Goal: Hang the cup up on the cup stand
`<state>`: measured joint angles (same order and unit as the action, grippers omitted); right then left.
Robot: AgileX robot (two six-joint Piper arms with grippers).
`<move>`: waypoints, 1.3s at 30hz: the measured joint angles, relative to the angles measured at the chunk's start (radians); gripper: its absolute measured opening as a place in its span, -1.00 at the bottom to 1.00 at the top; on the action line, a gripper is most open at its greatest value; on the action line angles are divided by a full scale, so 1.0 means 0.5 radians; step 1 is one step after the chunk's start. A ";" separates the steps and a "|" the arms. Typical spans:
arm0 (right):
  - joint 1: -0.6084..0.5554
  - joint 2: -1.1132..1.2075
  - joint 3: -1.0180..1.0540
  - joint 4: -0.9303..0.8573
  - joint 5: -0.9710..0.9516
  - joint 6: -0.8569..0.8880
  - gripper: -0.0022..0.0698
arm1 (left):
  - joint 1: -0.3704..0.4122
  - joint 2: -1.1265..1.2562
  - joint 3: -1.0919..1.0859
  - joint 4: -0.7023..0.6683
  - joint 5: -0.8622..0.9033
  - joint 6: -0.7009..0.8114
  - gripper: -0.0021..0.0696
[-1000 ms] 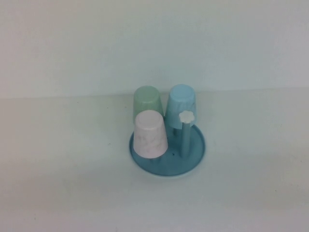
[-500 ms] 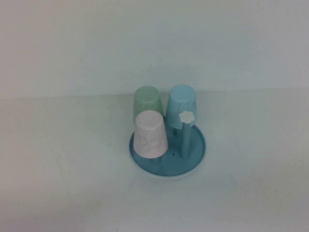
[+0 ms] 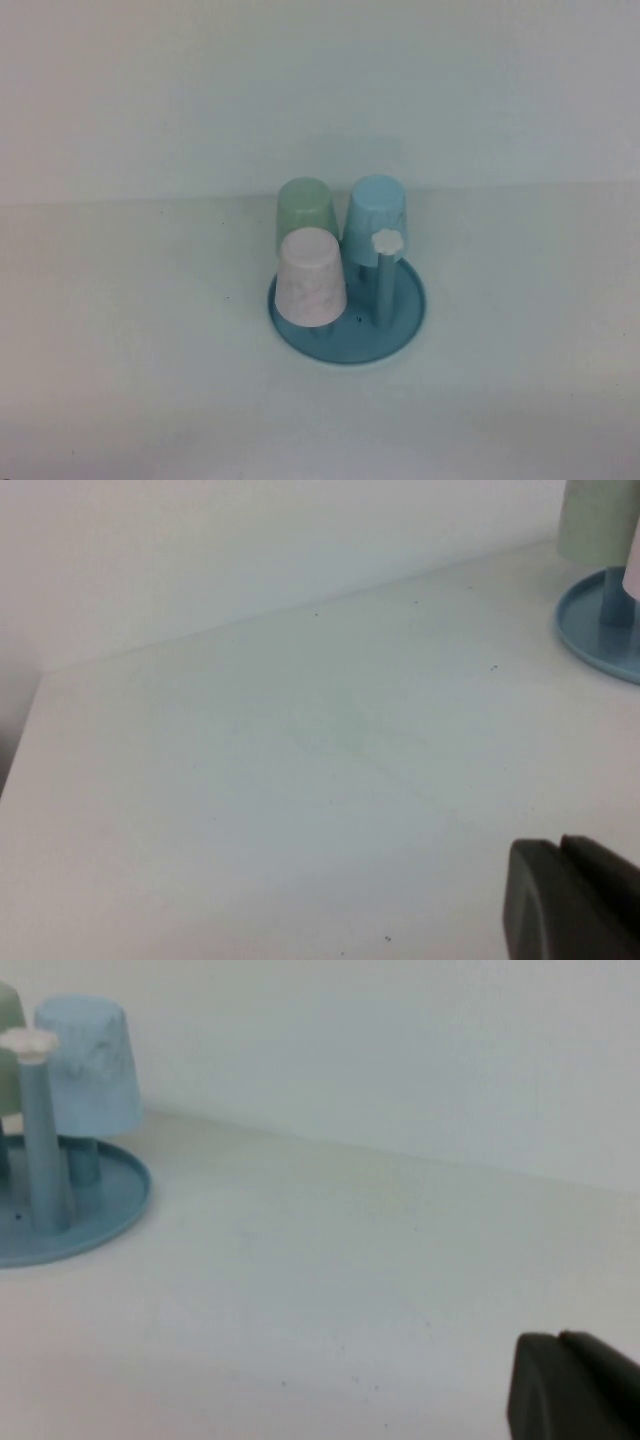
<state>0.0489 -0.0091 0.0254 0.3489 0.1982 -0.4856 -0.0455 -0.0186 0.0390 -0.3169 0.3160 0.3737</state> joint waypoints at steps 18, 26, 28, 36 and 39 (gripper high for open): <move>-0.015 0.000 0.000 -0.589 0.312 0.587 -0.94 | 0.000 0.000 0.000 0.290 -0.048 -0.367 -0.94; -0.019 0.000 0.000 -0.594 0.320 0.643 -0.94 | 0.000 0.000 0.000 0.290 -0.045 -0.367 -0.94; -0.035 0.000 0.000 -0.594 0.320 0.677 -0.94 | 0.000 0.000 0.000 0.290 -0.045 -0.367 -0.94; -0.063 0.000 0.000 -0.597 0.323 0.801 -0.94 | 0.000 0.000 0.000 0.290 -0.045 -0.337 -0.94; -0.067 0.000 0.000 -0.631 0.323 0.808 -0.94 | 0.000 0.000 0.000 0.290 -0.045 -0.330 -0.94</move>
<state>0.0156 -0.0091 0.0254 0.0332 0.3599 -0.0814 -0.0455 -0.0186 0.0390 -0.1721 0.2935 0.2089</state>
